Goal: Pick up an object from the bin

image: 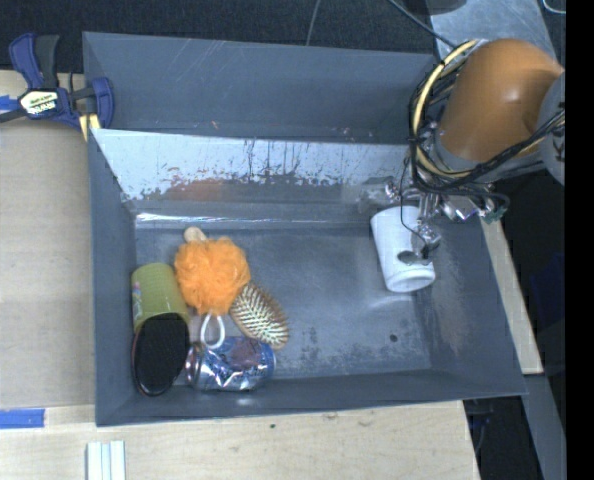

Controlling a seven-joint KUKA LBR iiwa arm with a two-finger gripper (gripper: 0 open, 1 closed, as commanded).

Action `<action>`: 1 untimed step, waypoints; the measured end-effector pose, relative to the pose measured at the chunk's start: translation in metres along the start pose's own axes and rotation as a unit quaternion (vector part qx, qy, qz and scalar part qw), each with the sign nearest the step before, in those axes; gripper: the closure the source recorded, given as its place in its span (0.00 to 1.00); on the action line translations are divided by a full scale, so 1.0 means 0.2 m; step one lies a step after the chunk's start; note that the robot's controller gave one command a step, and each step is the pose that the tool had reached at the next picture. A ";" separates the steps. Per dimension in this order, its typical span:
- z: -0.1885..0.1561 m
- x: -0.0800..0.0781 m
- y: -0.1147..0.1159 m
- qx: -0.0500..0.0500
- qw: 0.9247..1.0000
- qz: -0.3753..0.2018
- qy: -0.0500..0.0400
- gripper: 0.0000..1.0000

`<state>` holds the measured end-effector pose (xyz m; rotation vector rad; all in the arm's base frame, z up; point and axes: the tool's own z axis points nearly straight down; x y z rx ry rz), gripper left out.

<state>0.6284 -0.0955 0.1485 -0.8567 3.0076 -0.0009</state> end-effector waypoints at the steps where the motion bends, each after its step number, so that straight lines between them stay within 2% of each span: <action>1: 0.00 -0.01 0.01 -0.002 1.000 -0.001 0.000 1.00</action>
Offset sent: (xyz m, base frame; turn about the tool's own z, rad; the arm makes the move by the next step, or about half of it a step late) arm 0.0000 0.0000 0.0000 0.0000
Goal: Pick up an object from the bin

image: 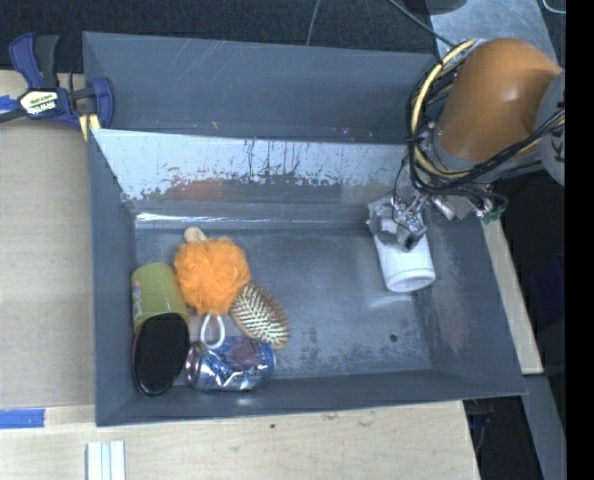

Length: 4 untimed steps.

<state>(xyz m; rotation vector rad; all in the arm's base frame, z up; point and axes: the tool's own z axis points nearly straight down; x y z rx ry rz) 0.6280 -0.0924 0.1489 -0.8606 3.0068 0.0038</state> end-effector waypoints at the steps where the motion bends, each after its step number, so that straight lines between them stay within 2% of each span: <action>1: -0.14 -0.01 0.01 0.002 1.000 0.022 -0.004 1.00; 2: -0.70 -0.01 0.25 0.006 1.000 -0.012 -0.010 1.00; 3: -0.14 -0.15 0.49 0.004 0.997 -0.082 -0.009 1.00; 4: 0.01 -0.15 0.36 0.008 0.933 -0.361 -0.009 1.00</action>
Offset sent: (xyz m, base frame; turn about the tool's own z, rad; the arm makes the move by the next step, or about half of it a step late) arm -0.0012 0.0031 0.0257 0.0423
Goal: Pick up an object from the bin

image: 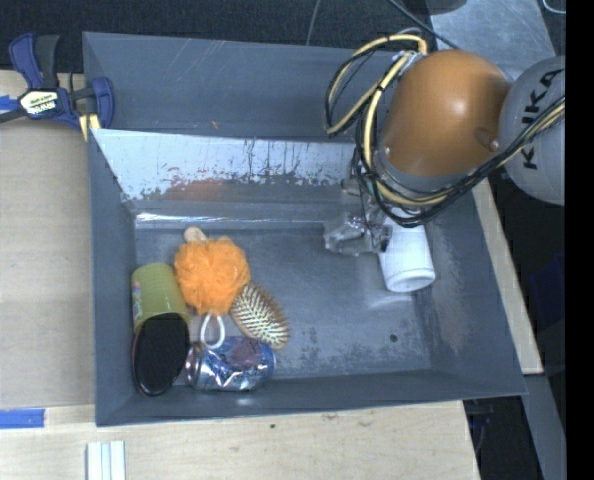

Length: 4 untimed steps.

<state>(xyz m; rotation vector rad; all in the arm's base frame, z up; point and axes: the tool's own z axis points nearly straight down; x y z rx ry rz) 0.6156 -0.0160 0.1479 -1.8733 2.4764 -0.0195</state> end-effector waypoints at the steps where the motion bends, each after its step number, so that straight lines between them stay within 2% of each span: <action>1: -0.01 0.00 0.00 0.000 1.000 0.001 -0.001 0.00; 2: 0.24 -0.33 0.09 -0.002 1.000 0.002 -0.003 0.00; 3: 0.38 -0.34 0.35 -0.001 0.998 -0.069 -0.004 0.00; 4: 0.03 -0.40 0.32 0.002 0.996 0.089 -0.007 0.00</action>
Offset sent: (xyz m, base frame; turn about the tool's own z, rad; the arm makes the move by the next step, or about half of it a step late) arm 0.0000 0.0000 0.0000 0.0000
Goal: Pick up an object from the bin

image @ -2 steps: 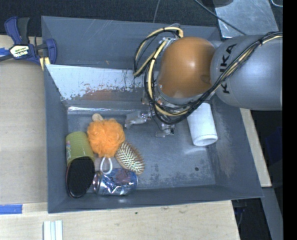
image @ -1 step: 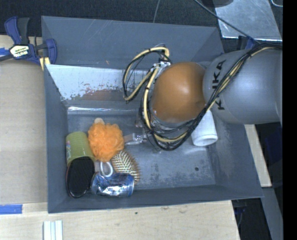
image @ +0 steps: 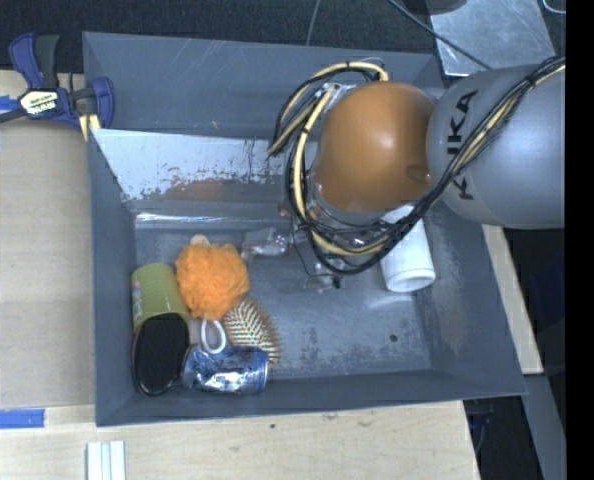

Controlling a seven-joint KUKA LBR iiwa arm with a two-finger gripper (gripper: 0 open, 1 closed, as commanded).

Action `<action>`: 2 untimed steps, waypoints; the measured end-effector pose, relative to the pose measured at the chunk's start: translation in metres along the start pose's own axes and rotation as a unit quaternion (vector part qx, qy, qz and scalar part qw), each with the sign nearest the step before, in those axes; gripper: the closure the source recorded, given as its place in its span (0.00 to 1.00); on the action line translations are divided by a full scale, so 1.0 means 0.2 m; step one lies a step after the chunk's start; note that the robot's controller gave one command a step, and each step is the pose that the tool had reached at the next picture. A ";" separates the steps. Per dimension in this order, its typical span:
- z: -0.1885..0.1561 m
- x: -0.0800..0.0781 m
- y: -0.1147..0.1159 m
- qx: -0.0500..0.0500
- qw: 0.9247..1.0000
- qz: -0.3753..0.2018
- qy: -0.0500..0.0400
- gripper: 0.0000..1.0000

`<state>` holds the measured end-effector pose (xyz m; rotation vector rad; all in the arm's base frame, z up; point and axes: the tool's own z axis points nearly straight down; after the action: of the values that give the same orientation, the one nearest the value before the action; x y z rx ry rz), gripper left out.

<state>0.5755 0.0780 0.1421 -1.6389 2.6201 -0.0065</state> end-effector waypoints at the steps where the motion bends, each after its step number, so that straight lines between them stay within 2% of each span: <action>1: -0.17 0.18 -0.32 0.005 1.000 0.015 -0.002 0.00; 2: -0.33 -0.13 -0.10 0.007 0.985 0.173 -0.007 0.00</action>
Offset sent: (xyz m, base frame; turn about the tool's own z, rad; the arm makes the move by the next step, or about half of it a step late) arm 0.0362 -0.0548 0.0307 0.0208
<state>0.6010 0.0909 0.2106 -1.1549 2.8462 0.0002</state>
